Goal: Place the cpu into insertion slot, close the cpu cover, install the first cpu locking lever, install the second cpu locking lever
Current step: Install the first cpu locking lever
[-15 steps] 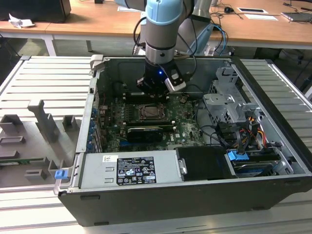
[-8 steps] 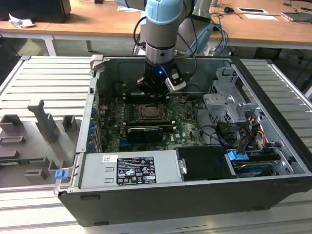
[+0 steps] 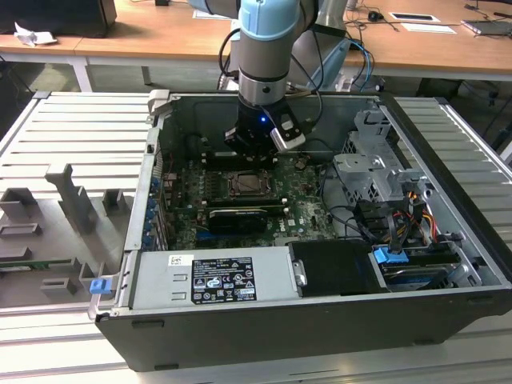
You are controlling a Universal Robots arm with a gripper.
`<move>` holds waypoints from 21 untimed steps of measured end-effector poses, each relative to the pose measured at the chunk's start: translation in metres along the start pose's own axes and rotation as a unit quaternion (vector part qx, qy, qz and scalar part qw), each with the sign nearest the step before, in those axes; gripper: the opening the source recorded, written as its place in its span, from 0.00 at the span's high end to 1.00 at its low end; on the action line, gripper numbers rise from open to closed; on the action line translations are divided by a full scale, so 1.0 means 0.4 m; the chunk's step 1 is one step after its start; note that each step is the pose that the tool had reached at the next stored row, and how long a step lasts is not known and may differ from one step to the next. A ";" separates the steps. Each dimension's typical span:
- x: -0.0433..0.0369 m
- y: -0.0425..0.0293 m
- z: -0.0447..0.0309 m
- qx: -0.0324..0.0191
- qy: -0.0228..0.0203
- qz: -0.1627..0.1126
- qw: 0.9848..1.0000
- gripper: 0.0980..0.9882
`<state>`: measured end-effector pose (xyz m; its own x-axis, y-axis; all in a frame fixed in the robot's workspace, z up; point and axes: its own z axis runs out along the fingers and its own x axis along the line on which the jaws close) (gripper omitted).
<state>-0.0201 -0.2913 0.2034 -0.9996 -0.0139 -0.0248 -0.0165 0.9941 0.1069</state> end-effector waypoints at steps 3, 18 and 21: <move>0.000 0.000 0.000 0.001 0.000 0.000 1.000 0.99; 0.000 0.000 0.001 0.007 0.000 0.000 1.000 0.99; 0.000 0.000 0.004 0.008 0.000 0.000 1.000 0.99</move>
<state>-0.0199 -0.2913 0.2020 -0.9996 -0.0141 -0.0251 -0.0164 0.9956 0.0919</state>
